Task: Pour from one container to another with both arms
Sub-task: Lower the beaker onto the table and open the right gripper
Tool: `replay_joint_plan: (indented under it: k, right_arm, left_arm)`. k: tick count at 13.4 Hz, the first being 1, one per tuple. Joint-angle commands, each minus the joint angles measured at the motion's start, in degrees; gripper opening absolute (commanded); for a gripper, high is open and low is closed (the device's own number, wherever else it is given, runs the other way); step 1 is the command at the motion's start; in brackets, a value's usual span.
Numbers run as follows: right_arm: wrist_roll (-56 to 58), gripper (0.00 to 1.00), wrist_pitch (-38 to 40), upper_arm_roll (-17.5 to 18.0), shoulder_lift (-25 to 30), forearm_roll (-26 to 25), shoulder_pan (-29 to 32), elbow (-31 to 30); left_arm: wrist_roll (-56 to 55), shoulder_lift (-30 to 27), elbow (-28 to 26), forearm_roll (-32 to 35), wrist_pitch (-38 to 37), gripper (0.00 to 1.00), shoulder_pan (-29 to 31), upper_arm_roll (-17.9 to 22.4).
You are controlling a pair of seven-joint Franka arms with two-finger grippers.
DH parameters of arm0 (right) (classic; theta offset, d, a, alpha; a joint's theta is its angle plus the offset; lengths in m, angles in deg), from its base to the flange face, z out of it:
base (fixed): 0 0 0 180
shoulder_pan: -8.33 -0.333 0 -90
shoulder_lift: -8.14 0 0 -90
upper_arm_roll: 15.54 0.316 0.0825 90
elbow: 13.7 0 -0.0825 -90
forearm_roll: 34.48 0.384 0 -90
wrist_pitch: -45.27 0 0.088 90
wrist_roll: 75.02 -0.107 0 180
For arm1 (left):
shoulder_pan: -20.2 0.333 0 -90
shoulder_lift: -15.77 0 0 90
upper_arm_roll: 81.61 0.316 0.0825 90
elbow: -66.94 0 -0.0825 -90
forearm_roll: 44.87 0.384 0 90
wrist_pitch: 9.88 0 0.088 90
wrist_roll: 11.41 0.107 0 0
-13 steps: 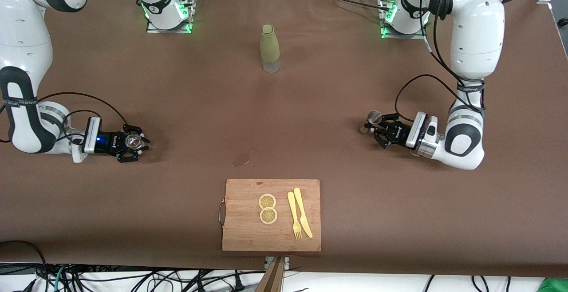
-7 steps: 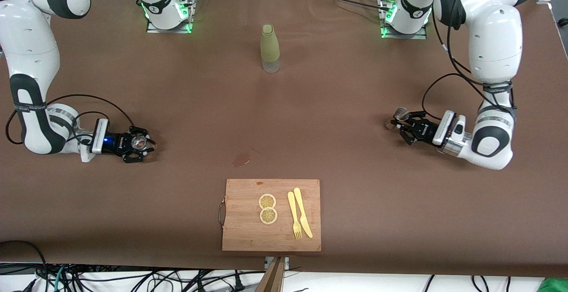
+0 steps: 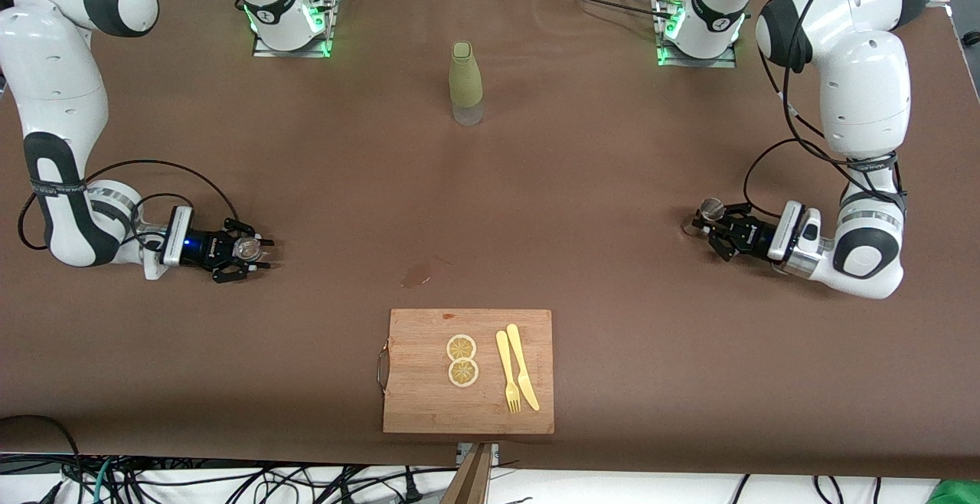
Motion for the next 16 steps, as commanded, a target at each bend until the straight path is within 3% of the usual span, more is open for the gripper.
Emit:
replay_joint_plan:
  k: [1,6,11,14,15,16]
  right_arm:
    - [0.8,1.0,0.0,-0.94,-0.15,1.22,0.39,0.15]
    - [0.02,1.0,1.14,-4.45,0.38,0.79,0.31,0.24]
    - [-0.6,1.0,3.86,-10.34,1.69,0.17,0.31,1.2]
    - [-5.77,1.0,5.71,-12.45,3.01,-3.07,0.31,4.97]
    - [-8.66,1.0,6.41,-13.24,3.89,-3.43,0.31,6.2]
    - [-12.26,1.0,7.29,-14.03,4.5,-3.87,0.22,7.35]
  left_arm:
    - [3.16,1.24,4.43,-3.5,-3.34,0.0,0.61,2.82]
    - [0.59,5.01,3.47,-10.28,-3.6,0.0,0.78,3.88]
    - [-0.29,5.9,3.12,-12.31,-3.69,0.0,0.78,3.88]
    - [-0.11,5.9,3.03,-12.14,-3.78,0.0,0.87,3.97]
    - [-0.11,5.98,3.03,-12.14,-3.87,0.15,0.78,3.97]
    - [-0.02,6.07,3.03,-12.14,-3.87,0.2,0.78,3.97]
